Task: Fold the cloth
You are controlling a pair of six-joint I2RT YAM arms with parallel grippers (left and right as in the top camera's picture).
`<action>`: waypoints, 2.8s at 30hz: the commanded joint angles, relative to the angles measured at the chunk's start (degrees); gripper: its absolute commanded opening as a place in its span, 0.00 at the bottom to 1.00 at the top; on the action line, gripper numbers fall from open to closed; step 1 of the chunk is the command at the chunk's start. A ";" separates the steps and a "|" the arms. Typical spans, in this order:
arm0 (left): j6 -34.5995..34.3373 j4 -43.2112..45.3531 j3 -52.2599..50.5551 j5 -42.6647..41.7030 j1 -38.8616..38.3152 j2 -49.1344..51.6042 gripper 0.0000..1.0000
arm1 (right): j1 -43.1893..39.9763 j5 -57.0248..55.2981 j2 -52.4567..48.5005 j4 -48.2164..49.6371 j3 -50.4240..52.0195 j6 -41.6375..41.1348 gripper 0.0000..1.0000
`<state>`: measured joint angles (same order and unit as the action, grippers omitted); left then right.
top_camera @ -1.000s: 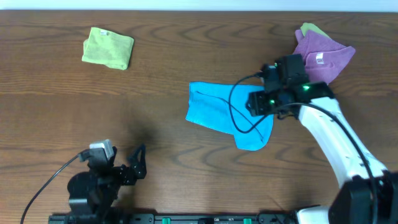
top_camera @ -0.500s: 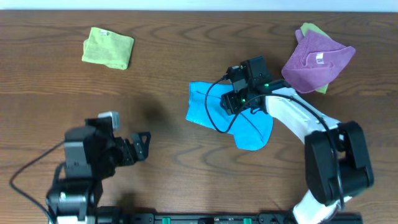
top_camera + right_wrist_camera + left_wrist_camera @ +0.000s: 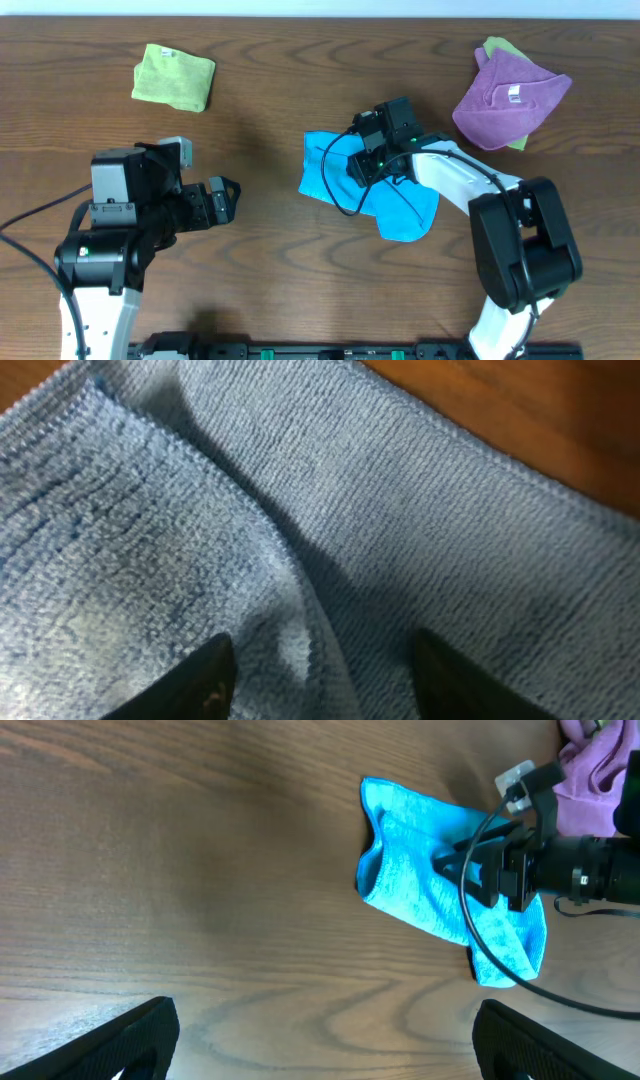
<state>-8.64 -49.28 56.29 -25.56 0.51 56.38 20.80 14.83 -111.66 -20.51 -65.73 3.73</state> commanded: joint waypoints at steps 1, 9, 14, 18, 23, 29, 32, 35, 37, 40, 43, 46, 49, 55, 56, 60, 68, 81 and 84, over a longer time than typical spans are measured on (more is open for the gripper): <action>1.42 -0.42 1.40 -1.09 -0.33 0.52 0.95 | 0.90 0.83 -1.29 -0.02 -1.03 0.17 0.43; 1.42 -0.37 1.40 -0.83 -0.33 0.52 0.95 | 2.62 1.75 -0.61 -4.26 -3.48 0.22 0.01; 2.71 -0.28 1.40 -0.35 -0.33 0.52 0.95 | 4.72 1.73 1.70 -10.95 -6.47 1.77 0.01; 2.69 -0.07 1.40 1.16 -0.31 0.52 0.95 | 7.04 1.75 5.07 -16.44 -7.08 1.75 0.01; 2.69 0.22 1.40 2.62 -0.11 0.52 0.95 | 10.43 2.78 8.41 -23.21 -7.08 2.71 0.01; 2.71 1.33 1.40 5.27 -0.11 0.52 0.95 | 16.57 5.86 10.58 -28.87 -7.08 4.11 0.01; 2.69 2.05 1.40 5.70 -0.09 0.52 0.96 | 19.98 9.49 10.71 -30.56 -7.08 4.46 0.01; 2.69 2.23 1.40 7.23 -0.09 0.52 0.95 | 23.30 11.67 10.73 -32.37 -7.08 4.50 0.12; 2.69 2.40 1.40 7.69 -0.09 0.52 0.95 | 25.20 11.52 10.73 -33.73 -7.08 4.50 0.24; 2.71 2.43 1.40 7.91 -0.11 0.52 0.95 | 26.53 11.41 10.95 -34.64 -7.08 3.76 0.45; 2.93 2.43 1.40 8.17 -0.11 0.52 0.95 | 26.23 9.70 12.28 -34.38 -7.08 1.33 0.52; 2.91 2.43 1.40 8.15 -0.11 0.52 0.95 | 25.09 5.66 14.93 -33.86 -7.08 -2.25 0.55; 2.91 2.40 1.38 8.17 -0.11 0.52 0.95 | 22.73 1.84 18.58 -33.53 -7.08 -6.25 0.56; 2.62 0.35 1.38 5.92 -0.11 0.55 0.96 | 15.87 1.27 25.97 -37.29 -6.12 -11.69 0.57; 2.34 -0.57 1.36 5.11 -0.15 0.66 0.95 | 15.06 1.27 26.95 -38.16 -5.60 -12.24 0.57; 0.26 -6.45 0.96 1.33 -0.17 3.28 0.95 | 12.68 1.70 32.52 -39.69 -0.85 -15.15 0.57; 0.28 -7.67 -0.74 -7.58 -0.22 13.94 0.96 | 12.37 1.66 43.98 -38.60 9.20 -23.10 0.57; 0.87 5.95 -12.31 -21.64 -0.24 29.33 0.95 | 11.04 1.05 52.59 -41.05 9.73 -27.30 0.62; 0.37 8.74 -14.08 -22.56 -0.33 30.99 0.95 | 11.04 1.05 52.70 -41.05 9.73 -27.54 0.63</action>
<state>-7.86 -41.67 43.42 -44.95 0.45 86.08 32.29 16.23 -59.57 -61.52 -56.07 -22.39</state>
